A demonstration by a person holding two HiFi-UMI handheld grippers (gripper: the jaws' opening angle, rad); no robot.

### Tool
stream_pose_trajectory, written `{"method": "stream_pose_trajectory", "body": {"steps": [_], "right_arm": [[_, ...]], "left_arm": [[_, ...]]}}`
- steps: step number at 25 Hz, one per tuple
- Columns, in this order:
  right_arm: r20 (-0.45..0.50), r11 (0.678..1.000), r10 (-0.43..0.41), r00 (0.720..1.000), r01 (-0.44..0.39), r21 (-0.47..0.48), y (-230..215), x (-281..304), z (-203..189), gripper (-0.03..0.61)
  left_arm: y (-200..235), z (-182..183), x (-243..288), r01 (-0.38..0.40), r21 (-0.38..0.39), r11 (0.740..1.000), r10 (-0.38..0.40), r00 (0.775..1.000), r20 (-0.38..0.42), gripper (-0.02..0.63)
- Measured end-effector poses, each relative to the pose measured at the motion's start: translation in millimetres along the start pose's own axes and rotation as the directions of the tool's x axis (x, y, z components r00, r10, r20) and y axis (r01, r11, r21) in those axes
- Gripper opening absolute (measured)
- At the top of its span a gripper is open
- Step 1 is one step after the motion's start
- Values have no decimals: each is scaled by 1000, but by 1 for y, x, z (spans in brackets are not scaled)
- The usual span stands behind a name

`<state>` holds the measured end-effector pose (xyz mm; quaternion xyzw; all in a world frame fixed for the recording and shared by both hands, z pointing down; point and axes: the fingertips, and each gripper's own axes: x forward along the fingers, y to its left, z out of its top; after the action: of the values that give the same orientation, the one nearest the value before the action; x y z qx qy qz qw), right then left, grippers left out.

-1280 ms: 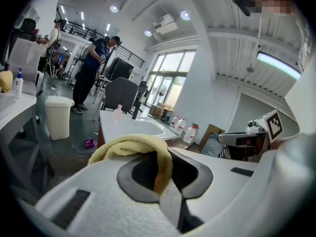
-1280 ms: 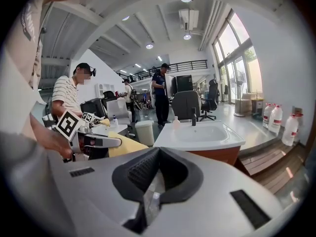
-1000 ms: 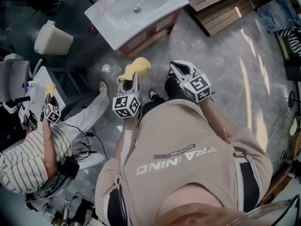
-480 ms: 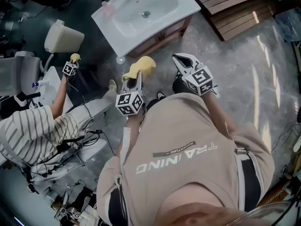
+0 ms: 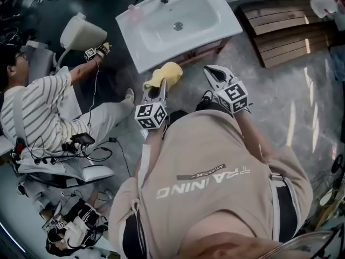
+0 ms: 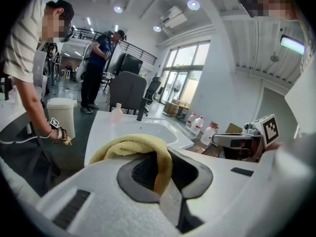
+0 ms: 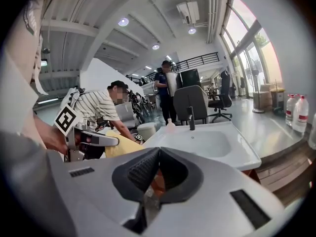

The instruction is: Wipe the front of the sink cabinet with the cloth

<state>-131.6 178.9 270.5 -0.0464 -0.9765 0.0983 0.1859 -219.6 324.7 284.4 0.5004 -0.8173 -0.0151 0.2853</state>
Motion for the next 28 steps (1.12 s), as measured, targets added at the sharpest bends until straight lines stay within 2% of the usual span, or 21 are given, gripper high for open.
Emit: {"method": "stream_pose_trajectory", "body": {"steps": [6, 12, 16, 22, 28], "right_arm": [[-27, 999, 36, 999, -36, -20, -20, 15, 11, 12], [-56, 1000, 29, 998, -29, 6, -15, 28, 6, 12], [-57, 999, 22, 998, -20, 27, -4, 26, -3, 12], [-76, 997, -36, 996, 41, 70, 3, 24, -25, 12], [-71, 988, -107, 992, 114, 103, 6, 24, -40, 12]], "left_arm": [[12, 0, 9, -55, -40, 998, 54, 998, -21, 40], [43, -33, 10, -84, -65, 994, 75, 988, -133, 40], [63, -68, 13, -91, -62, 994, 74, 970, -234, 40], [107, -102, 35, -105, -28, 994, 90, 942, -324, 40], [161, -129, 62, -143, 10, 990, 134, 899, -417, 40]]}}
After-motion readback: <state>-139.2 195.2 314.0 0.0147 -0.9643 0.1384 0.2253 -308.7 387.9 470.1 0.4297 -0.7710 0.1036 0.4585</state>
